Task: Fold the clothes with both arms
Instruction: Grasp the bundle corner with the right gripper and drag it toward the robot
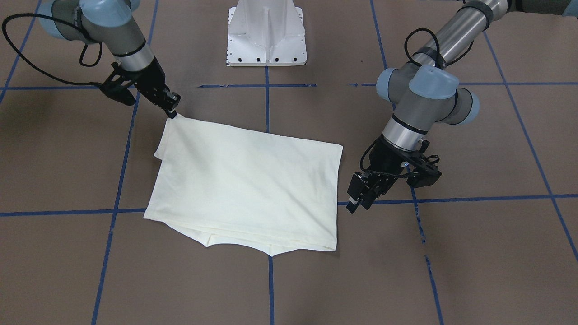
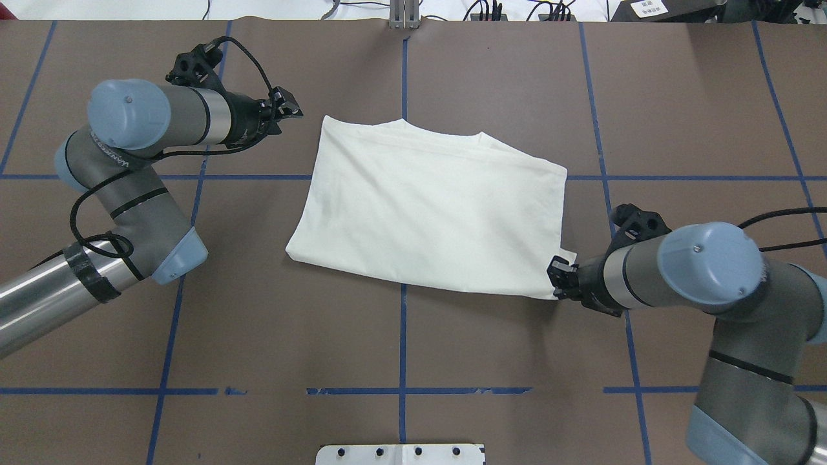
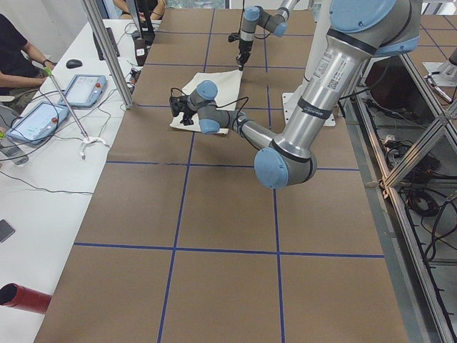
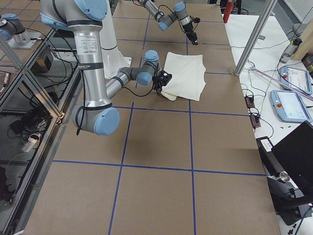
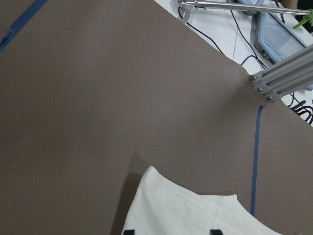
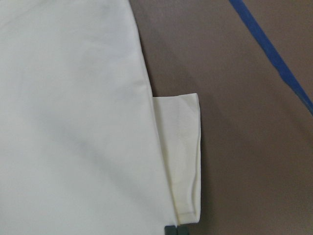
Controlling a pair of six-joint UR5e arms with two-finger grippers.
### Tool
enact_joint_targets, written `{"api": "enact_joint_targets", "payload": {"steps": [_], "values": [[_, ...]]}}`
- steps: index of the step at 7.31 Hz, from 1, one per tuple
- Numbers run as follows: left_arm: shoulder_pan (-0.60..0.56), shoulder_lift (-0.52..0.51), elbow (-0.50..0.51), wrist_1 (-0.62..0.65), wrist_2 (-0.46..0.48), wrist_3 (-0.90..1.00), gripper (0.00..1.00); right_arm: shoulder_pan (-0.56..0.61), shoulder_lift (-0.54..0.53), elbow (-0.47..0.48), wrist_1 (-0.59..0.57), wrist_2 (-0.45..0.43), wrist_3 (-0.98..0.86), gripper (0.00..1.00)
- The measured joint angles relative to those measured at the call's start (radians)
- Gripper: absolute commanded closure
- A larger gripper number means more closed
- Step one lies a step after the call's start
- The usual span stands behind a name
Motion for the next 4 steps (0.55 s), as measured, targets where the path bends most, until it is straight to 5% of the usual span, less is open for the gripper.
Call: {"api": "enact_joint_targets", "payload": {"steps": [1,2,4], "values": [[-0.001,0.001,-0.025,-0.019,-0.003,-0.024,0.37,-0.066,-0.091,0.133,-0.001,0.063,0.044,1.0],[0.0,0.003,-0.051,-0.042,-0.013,-0.052,0.37,-0.167,-0.153,0.224,-0.002,0.104,0.096,0.05],[0.007,0.005,-0.118,-0.063,-0.05,-0.143,0.37,-0.376,-0.193,0.276,-0.007,0.106,0.149,0.0]]}}
